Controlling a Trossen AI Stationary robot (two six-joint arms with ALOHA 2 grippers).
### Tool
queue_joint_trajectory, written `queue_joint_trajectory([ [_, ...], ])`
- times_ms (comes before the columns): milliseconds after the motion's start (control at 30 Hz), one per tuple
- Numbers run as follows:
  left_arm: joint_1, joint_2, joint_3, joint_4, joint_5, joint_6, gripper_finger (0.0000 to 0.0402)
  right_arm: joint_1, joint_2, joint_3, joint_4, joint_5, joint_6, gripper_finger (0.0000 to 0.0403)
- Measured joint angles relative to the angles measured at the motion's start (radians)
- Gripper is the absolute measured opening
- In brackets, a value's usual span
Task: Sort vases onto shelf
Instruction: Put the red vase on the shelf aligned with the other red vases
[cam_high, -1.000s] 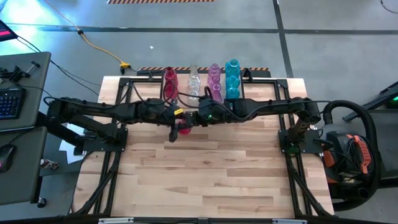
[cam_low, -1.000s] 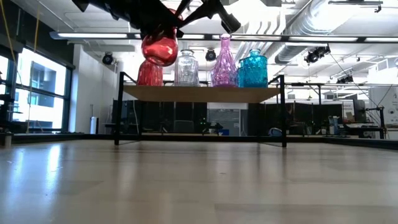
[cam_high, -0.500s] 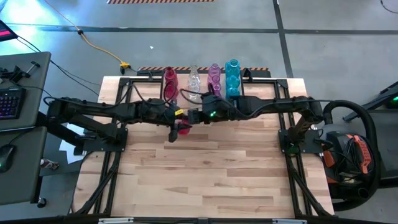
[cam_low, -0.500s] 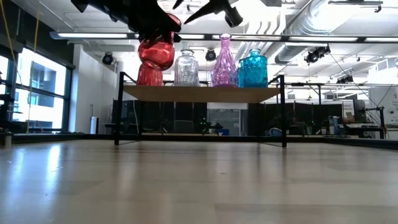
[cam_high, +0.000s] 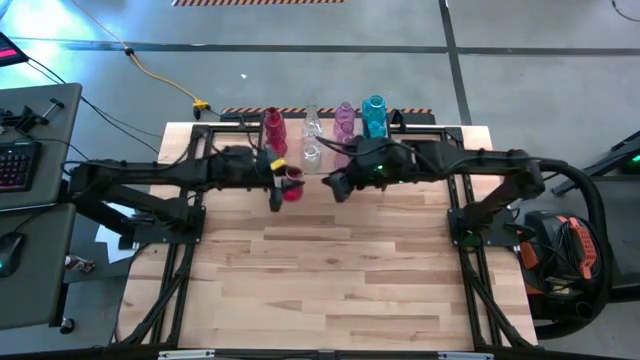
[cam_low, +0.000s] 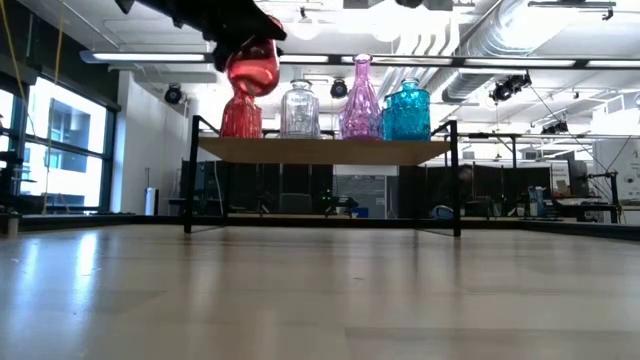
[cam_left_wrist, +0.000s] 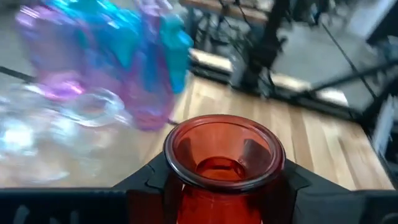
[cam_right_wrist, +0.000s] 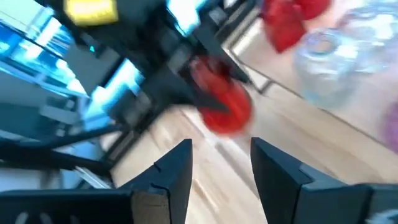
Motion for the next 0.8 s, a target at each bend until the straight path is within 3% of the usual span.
queue_joint_trajectory([
  [400,0.050,-0.204,0.000,-0.038,-0.037,-0.025,0.0141,0.039,-0.190,-0.001,-0.295,0.095,-0.160,0.0142],
  [800,0.050,-0.293,0.000,-0.120,-0.222,-0.044,0.0143,0.224,-0.395,-0.005,-0.495,0.470,-0.275,0.0142],
])
